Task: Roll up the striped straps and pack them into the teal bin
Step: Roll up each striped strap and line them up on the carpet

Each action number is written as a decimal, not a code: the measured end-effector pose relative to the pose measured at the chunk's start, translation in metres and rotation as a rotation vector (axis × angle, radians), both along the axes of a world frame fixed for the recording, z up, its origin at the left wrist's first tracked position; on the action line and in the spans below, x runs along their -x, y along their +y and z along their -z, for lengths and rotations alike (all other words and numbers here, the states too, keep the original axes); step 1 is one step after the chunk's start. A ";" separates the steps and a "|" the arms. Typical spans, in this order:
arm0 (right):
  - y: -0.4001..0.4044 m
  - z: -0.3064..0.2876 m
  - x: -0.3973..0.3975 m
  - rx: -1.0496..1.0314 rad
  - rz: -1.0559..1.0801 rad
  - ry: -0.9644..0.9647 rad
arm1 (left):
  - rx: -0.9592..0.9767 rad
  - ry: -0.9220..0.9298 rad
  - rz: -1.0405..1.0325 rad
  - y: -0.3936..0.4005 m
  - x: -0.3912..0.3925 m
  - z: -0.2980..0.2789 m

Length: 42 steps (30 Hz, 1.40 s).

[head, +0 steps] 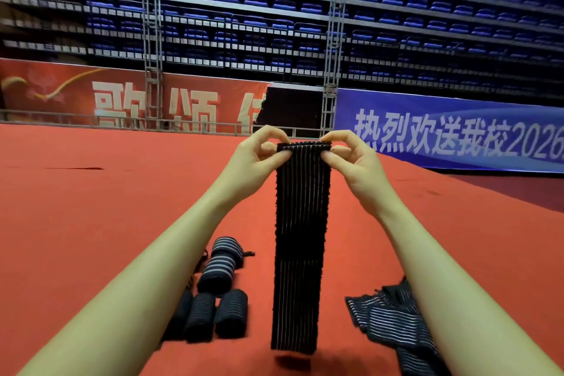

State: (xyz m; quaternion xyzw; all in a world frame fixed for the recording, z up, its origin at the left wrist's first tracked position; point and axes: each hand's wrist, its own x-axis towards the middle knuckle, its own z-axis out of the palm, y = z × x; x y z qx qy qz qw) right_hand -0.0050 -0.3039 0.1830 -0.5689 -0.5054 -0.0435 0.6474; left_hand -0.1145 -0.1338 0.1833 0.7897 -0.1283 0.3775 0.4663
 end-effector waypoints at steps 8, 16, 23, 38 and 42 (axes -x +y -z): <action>-0.003 0.008 0.004 0.088 -0.256 0.125 | 0.090 0.106 0.219 0.010 0.014 0.009; 0.002 0.032 0.010 0.007 -0.295 0.296 | 0.286 0.123 0.261 0.011 0.014 0.032; 0.006 0.059 0.008 0.022 -0.200 0.246 | 0.294 0.143 0.093 0.007 0.014 0.056; 0.012 0.112 -0.001 0.228 -0.064 0.197 | 0.265 0.303 0.046 0.009 0.007 0.107; 0.010 0.129 -0.002 0.188 -0.153 0.328 | 0.368 0.335 0.103 0.008 0.012 0.121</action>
